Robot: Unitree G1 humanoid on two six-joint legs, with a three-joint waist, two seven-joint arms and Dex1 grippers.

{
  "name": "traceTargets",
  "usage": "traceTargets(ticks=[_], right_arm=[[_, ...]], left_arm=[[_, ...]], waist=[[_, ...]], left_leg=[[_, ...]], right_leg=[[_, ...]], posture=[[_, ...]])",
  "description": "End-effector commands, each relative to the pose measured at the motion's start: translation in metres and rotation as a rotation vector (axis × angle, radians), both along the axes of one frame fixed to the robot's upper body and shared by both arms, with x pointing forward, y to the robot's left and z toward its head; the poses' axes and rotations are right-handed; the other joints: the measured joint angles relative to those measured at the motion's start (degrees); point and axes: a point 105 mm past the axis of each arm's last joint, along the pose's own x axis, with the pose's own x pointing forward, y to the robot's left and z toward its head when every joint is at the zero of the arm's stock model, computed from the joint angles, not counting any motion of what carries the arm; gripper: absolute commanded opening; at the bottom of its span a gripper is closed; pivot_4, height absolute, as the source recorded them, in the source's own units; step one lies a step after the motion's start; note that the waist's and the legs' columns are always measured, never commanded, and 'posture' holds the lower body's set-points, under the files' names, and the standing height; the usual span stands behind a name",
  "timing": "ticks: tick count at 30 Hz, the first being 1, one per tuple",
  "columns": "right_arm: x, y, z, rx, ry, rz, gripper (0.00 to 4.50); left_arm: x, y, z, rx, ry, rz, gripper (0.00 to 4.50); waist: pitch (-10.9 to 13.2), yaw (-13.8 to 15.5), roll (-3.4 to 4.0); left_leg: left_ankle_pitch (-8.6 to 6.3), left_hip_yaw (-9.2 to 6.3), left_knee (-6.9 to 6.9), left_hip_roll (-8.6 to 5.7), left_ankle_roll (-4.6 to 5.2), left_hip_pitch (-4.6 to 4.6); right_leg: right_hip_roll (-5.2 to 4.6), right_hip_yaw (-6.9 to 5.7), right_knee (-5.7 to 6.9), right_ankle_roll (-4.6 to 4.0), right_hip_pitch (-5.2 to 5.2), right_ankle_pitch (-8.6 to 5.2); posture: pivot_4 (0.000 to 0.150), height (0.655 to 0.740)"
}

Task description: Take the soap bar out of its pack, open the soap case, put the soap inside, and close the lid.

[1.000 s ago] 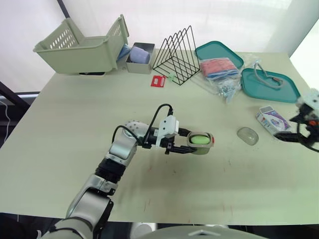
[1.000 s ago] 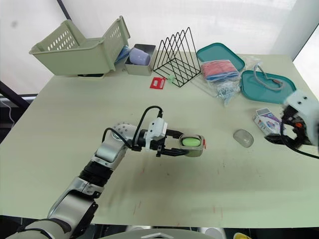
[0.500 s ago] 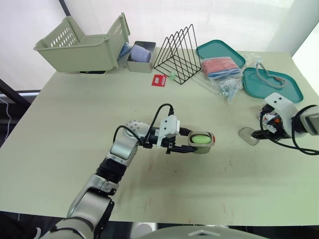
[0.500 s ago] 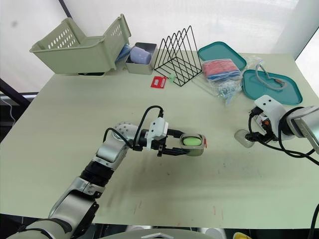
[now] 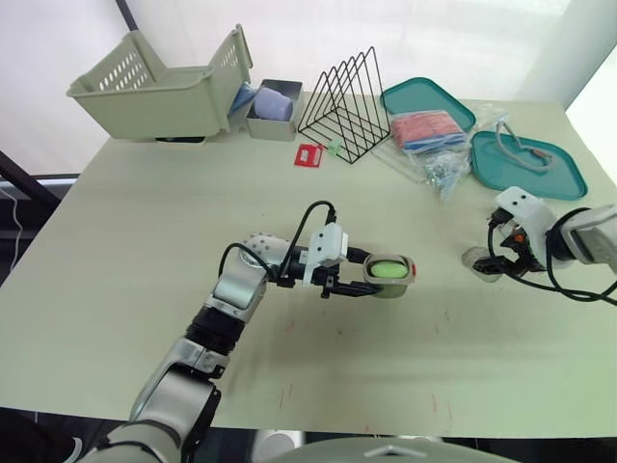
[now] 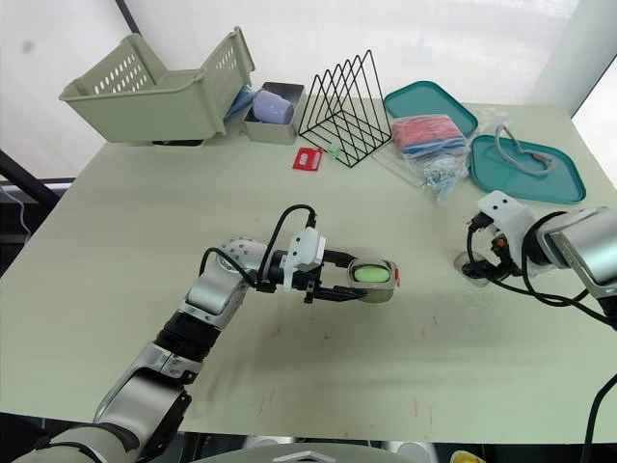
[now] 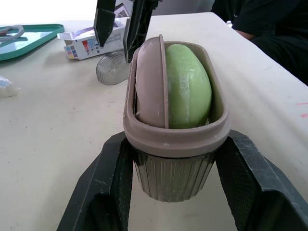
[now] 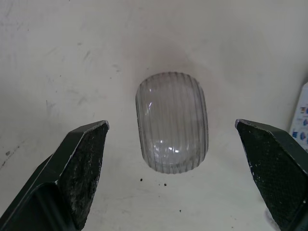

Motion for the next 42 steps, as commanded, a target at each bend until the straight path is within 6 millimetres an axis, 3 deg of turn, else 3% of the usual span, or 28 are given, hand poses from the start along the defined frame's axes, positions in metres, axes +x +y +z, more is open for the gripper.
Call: traceTargets(ticks=[1, 20, 23, 25, 26, 33, 37, 42], right_arm=[[0.003, -0.002, 0.003, -0.008, -0.014, 0.01, 4.43], [0.007, 0.002, -0.009, -0.012, 0.021, 0.054, 4.43], [0.007, 0.0, -0.012, -0.027, 0.025, 0.053, 3.23], [0.008, 0.001, -0.012, -0.027, 0.025, 0.051, 2.09], [0.008, 0.001, -0.012, -0.028, 0.024, 0.051, 1.87], [0.009, 0.002, -0.008, -0.044, -0.004, 0.099, 1.8], [0.011, 0.022, 0.026, -0.013, -0.109, 0.297, 1.8], [-0.001, 0.053, 0.063, 0.008, -0.147, 0.542, 1.8]], left_arm=[[-0.002, -0.004, 0.01, -0.028, -0.039, -0.017, 2.02], [-0.004, -0.004, 0.009, -0.026, -0.032, -0.014, 2.02], [-0.004, -0.004, 0.009, -0.027, -0.031, -0.014, 2.02], [-0.004, -0.005, 0.01, -0.028, -0.03, -0.012, 2.02], [-0.004, -0.005, 0.01, -0.028, -0.03, -0.012, 2.02], [-0.004, -0.005, 0.01, -0.026, -0.031, -0.009, 2.02], [-0.003, -0.004, 0.01, -0.022, -0.031, -0.007, 2.02], [0.002, -0.007, 0.012, -0.025, -0.034, -0.001, 2.02]], waist=[[0.0, 0.0, 0.0], [0.0, 0.0, 0.01], [0.0, 0.0, 0.01], [0.0, 0.0, 0.01], [0.0, 0.0, 0.01], [0.0, 0.0, 0.01], [0.0, 0.0, 0.03], [0.0, 0.0, 0.1]], left_leg=[[0.0, -0.01, 0.0, 0.0, 0.0, 0.0], [0.0, -0.04, 0.04, 0.0, 0.0, -0.02], [0.0, -0.04, 0.04, -0.01, 0.0, -0.02], [0.0, -0.04, 0.04, 0.0, 0.0, -0.02], [0.0, -0.04, 0.04, -0.01, 0.0, -0.02], [0.0, -0.04, 0.05, -0.01, 0.0, -0.02], [0.0, -0.04, 0.05, -0.01, 0.0, -0.03], [0.0, -0.07, 0.05, 0.0, 0.0, -0.02]], right_leg=[[0.0, 0.0, 0.0, 0.0, 0.0, 0.0], [0.0, -0.03, 0.01, 0.0, 0.01, 0.0], [0.0, -0.04, 0.01, 0.0, 0.01, 0.0], [0.0, -0.04, 0.01, 0.0, 0.01, 0.0], [0.0, -0.04, 0.01, 0.0, 0.01, 0.0], [0.0, -0.04, 0.01, 0.0, 0.01, 0.0], [0.0, -0.04, 0.01, 0.0, 0.01, 0.0], [0.01, -0.06, 0.01, 0.0, 0.01, 0.0]], posture=[[0.15, 0.74], [0.15, 0.74], [0.15, 0.74], [0.15, 0.74], [0.15, 0.74], [0.15, 0.74], [0.15, 0.74], [0.15, 0.74]])
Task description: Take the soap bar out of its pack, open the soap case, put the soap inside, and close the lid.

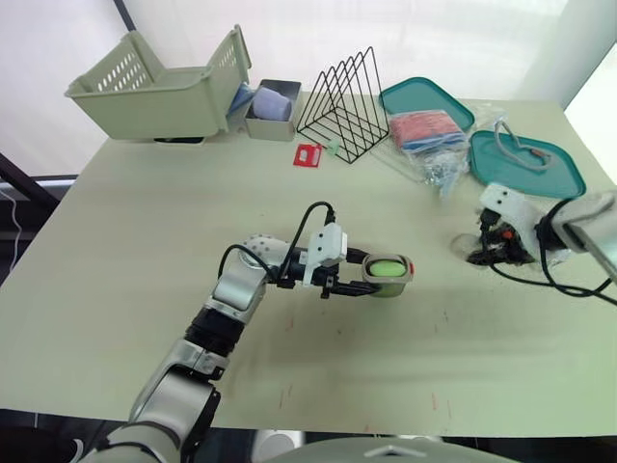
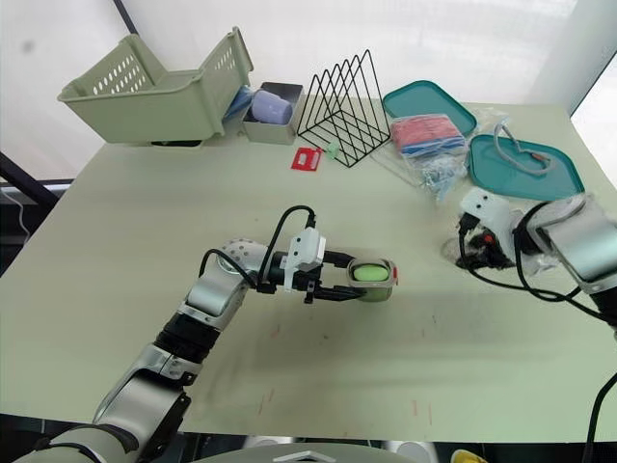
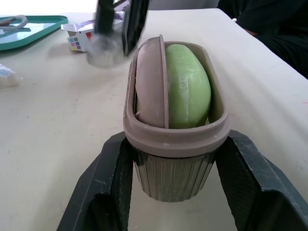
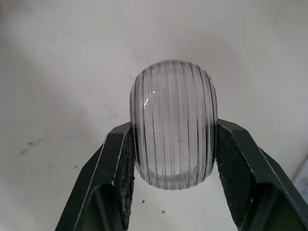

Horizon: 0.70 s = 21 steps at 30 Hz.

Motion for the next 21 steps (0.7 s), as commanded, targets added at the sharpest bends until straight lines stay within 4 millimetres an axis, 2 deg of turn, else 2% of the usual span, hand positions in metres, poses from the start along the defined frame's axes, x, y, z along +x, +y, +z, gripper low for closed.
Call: traceTargets(ticks=[1, 4, 9, 16, 21], right_arm=[[-0.012, 0.028, 0.035, 0.018, -0.052, 0.205, 1.8], [-0.027, 0.053, 0.048, 0.045, -0.034, 0.335, 1.8], [-0.039, 0.078, 0.055, 0.033, -0.01, 0.438, 1.8], [-0.037, 0.098, 0.055, -0.014, -0.008, 0.476, 1.8], [-0.041, 0.106, 0.043, -0.051, 0.025, 0.502, 1.8]], left_arm=[[0.001, -0.008, 0.015, -0.033, -0.056, -0.024, 2.02], [0.005, -0.012, 0.018, -0.044, -0.059, -0.017, 2.02], [0.006, -0.016, 0.02, -0.044, -0.058, -0.025, 2.02], [0.008, -0.017, 0.011, 0.014, -0.05, -0.045, 2.02], [0.011, -0.017, 0.01, 0.025, -0.049, -0.036, 2.02]], waist=[[0.0, 0.0, 0.0], [0.0, 0.1, 0.0], [0.0, 0.0, 0.01], [0.0, 0.1, 0.01], [0.0, 0.1, 0.01]], left_leg=[[0.0, -0.02, 0.0, 0.0, 0.0, -0.01], [0.0, -0.04, 0.01, 0.0, 0.0, -0.02], [0.0, -0.07, 0.06, 0.0, 0.0, -0.05], [0.0, -0.08, 0.07, 0.0, 0.0, -0.05], [0.0, -0.1, 0.11, 0.0, 0.0, -0.09]], right_leg=[[0.0, -0.02, 0.0, 0.0, 0.0, 0.0], [0.0, -0.05, 0.0, 0.0, 0.01, 0.0], [-0.01, -0.08, 0.0, 0.0, 0.01, 0.0], [-0.01, -0.11, 0.04, -0.01, 0.0, -0.01], [-0.02, -0.14, 0.05, -0.01, 0.01, 0.0]], posture=[[0.15, 0.74], [0.15, 0.74], [0.15, 0.74], [0.15, 0.74], [0.15, 0.74]])
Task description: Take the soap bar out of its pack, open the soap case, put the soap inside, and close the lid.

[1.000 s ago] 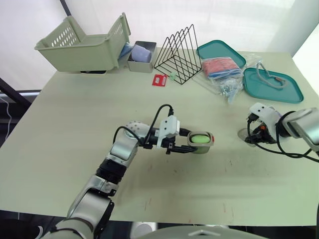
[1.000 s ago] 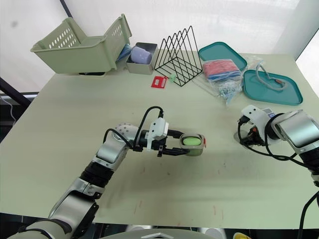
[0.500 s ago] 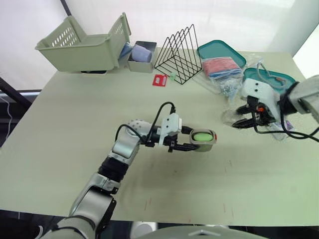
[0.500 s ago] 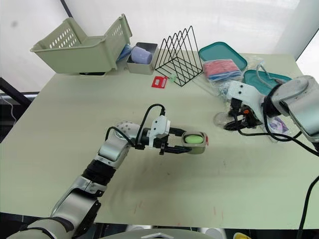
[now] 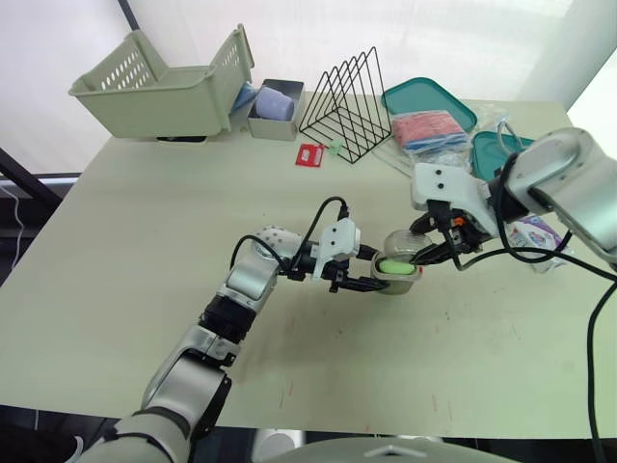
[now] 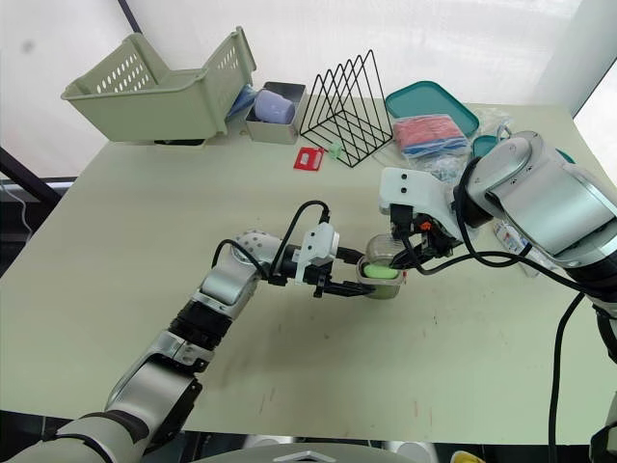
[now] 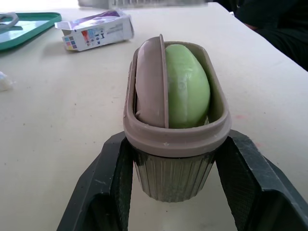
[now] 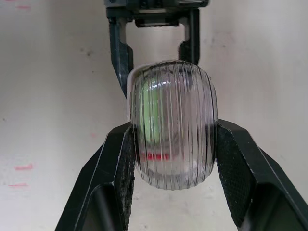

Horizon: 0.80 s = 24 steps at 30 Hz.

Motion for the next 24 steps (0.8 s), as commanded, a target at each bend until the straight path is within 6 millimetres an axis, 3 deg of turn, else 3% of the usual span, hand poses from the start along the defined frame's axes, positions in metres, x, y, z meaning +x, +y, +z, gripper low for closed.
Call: traceTargets(ticks=[1, 24], right_arm=[[-0.005, 0.006, 0.001, -0.031, -0.017, 0.032, 1.8], [-0.005, 0.017, -0.017, -0.074, 0.004, 0.027, 1.8]], left_arm=[[0.002, -0.003, 0.008, -0.013, -0.034, -0.008, 2.02], [0.001, -0.006, 0.007, -0.02, -0.029, -0.007, 2.02]], waist=[[0.0, 0.0, 0.0], [0.0, 0.0, 0.0]], left_leg=[[0.0, -0.01, 0.0, 0.0, 0.0, 0.01], [0.0, -0.03, 0.07, 0.0, 0.0, 0.02]], right_leg=[[0.0, -0.01, 0.02, 0.0, 0.0, 0.0], [0.01, -0.02, 0.08, 0.0, 0.02, 0.0]], posture=[[0.15, 0.74], [0.15, 0.74]])
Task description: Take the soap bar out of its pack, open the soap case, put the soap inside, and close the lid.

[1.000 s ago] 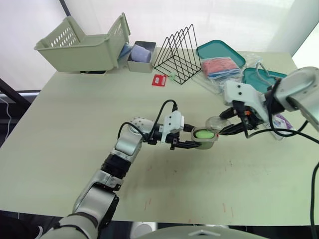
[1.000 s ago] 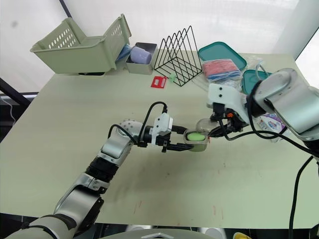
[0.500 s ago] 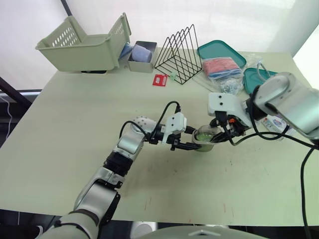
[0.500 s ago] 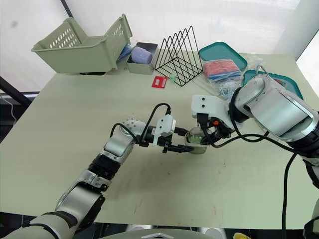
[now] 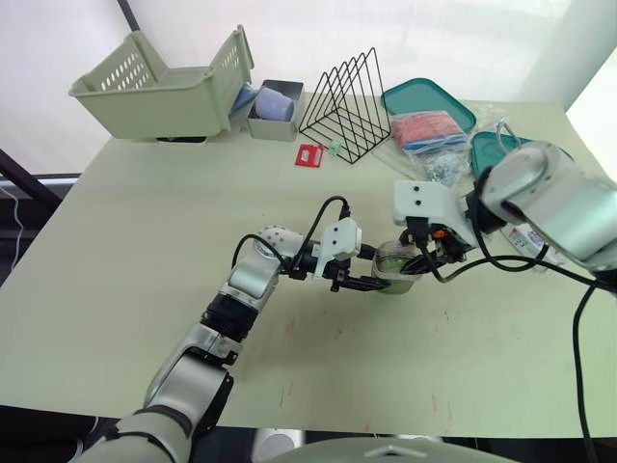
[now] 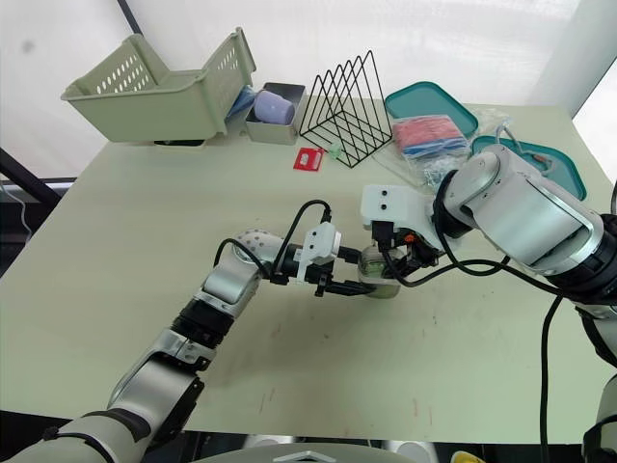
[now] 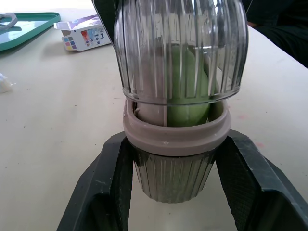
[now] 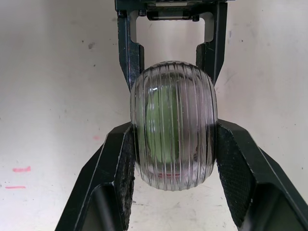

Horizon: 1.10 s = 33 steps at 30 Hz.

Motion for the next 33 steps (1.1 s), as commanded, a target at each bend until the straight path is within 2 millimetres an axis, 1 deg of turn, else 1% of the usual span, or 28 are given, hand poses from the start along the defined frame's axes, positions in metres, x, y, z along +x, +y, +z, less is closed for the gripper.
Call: traceTargets(ticks=[1, 14, 25, 33], right_arm=[[-0.002, 0.002, -0.004, -0.022, 0.012, 0.01, 1.8], [-0.004, 0.002, -0.018, -0.065, 0.09, -0.038, 1.8], [-0.003, 0.001, -0.013, -0.101, 0.047, -0.034, 1.8], [-0.003, -0.001, -0.013, -0.114, 0.035, -0.032, 1.8]], left_arm=[[-0.001, -0.003, 0.007, -0.023, -0.027, -0.007, 2.02], [0.0, -0.003, 0.008, -0.029, -0.025, 0.001, 2.02], [0.0, -0.003, 0.007, -0.029, -0.021, 0.004, 2.02], [0.0, -0.003, 0.007, -0.029, -0.021, 0.005, 2.02]], waist=[[0.0, 0.0, 0.0], [-0.1, -0.1, -0.04], [-0.1, -0.1, -0.03], [-0.1, -0.1, -0.03]], left_leg=[[0.0, 0.0, 0.0, 0.0, 0.0, 0.0], [0.0, -0.01, 0.0, 0.0, 0.0, 0.04], [0.0, -0.03, 0.0, 0.01, 0.0, 0.03], [0.0, -0.03, 0.0, 0.01, 0.0, 0.03]], right_leg=[[0.0, 0.0, 0.0, 0.0, 0.0, 0.0], [0.01, -0.01, 0.02, 0.0, 0.02, 0.0], [0.01, -0.02, 0.03, -0.01, 0.02, 0.0], [0.01, -0.02, 0.03, -0.01, 0.02, 0.0]], posture=[[0.15, 0.74], [0.15, 0.74], [0.15, 0.74], [0.15, 0.74]])
